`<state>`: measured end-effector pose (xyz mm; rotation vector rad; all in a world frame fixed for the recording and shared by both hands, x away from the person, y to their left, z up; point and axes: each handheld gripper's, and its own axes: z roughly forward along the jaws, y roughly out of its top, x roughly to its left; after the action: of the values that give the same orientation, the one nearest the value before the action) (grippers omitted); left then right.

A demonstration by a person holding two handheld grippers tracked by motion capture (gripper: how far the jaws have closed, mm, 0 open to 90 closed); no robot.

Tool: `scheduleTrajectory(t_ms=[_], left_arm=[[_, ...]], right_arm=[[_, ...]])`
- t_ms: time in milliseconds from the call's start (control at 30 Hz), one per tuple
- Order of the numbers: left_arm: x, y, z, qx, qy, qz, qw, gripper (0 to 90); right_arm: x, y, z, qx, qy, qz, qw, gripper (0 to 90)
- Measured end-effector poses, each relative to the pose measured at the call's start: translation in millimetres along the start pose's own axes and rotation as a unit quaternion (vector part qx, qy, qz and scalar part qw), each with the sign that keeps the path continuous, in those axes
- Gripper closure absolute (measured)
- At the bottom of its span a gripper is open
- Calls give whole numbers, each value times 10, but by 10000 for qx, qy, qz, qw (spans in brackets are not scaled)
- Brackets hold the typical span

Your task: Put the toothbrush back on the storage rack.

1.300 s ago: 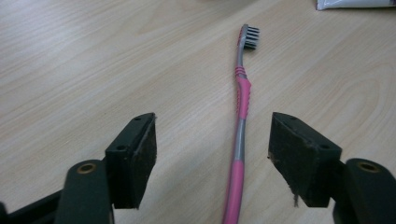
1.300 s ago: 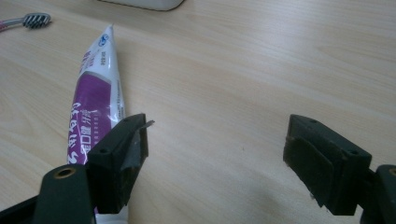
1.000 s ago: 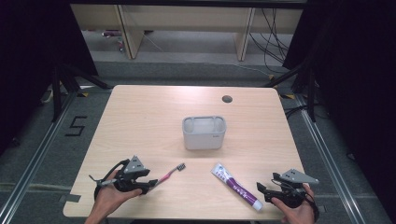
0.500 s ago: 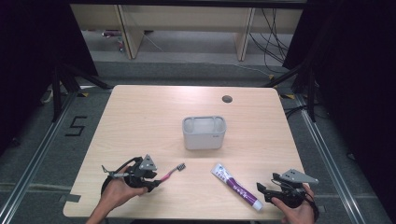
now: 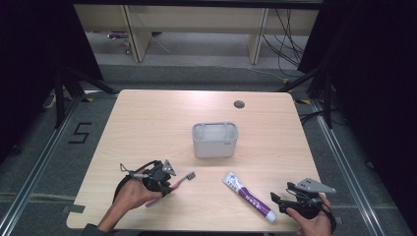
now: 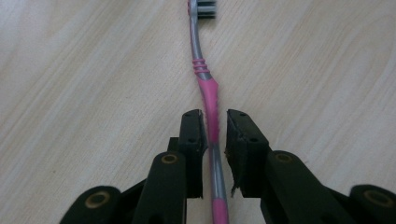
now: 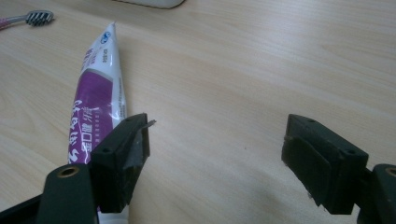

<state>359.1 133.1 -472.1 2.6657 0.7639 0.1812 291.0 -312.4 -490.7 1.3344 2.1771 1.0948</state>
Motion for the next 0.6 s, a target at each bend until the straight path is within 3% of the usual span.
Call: scheduleTrajectory(t_ms=[167, 200, 233, 600], left_arm=[[28, 45, 34, 157, -11, 152, 9998, 772], [28, 45, 34, 157, -11, 152, 9998, 772], [6, 44, 59, 166, -97, -54, 9998, 772], [41, 144, 120, 523, -223, 29, 9984, 794]], right_arm=[[7, 1, 0, -13, -32, -48, 10000, 238], [7, 1, 0, -13, -32, -48, 10000, 238], [6, -1, 4, -22, -43, -81, 10000, 238], [33, -2, 11, 25, 59, 28, 10000, 238]])
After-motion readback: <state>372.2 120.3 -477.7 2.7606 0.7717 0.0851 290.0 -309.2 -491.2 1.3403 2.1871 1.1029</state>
